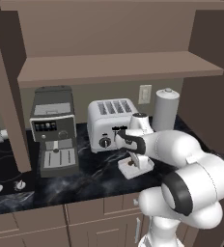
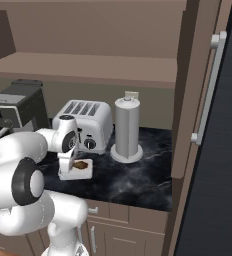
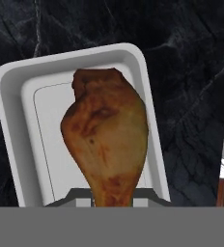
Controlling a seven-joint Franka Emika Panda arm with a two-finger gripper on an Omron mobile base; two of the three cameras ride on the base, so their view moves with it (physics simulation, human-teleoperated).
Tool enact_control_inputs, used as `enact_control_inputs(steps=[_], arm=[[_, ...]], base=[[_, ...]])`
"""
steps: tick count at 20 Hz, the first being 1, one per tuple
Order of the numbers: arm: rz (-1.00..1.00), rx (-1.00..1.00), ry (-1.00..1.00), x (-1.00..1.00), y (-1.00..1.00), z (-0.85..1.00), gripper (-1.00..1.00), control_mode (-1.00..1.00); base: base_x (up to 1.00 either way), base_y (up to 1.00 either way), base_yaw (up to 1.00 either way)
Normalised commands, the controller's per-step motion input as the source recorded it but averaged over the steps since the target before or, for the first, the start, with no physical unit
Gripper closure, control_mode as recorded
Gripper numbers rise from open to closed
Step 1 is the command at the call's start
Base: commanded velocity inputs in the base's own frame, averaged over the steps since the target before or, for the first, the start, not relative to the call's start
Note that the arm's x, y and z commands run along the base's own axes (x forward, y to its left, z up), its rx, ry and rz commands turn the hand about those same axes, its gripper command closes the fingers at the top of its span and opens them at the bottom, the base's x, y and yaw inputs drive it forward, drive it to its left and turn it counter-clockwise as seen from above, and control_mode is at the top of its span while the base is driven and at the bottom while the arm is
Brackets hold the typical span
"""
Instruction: Retrieve the tupperware from the cabinet, then place the raw meat into the tupperware to avoid contamination.
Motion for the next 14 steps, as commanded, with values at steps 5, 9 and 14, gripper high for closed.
enact_control_inputs(steps=[5,9,14], arm=[[0.0,0.0,0.0,0.0,0.05,0.02,1.0,-1.0],[0.0,0.0,0.0,0.01,0.03,-0.01,1.0,-1.0],[0.0,0.0,0.0,0.0,0.03,-0.02,-1.0,-1.0]], base=[[0.0,0.0,0.0],[0.0,0.0,0.0],[0.0,0.0,0.0]])
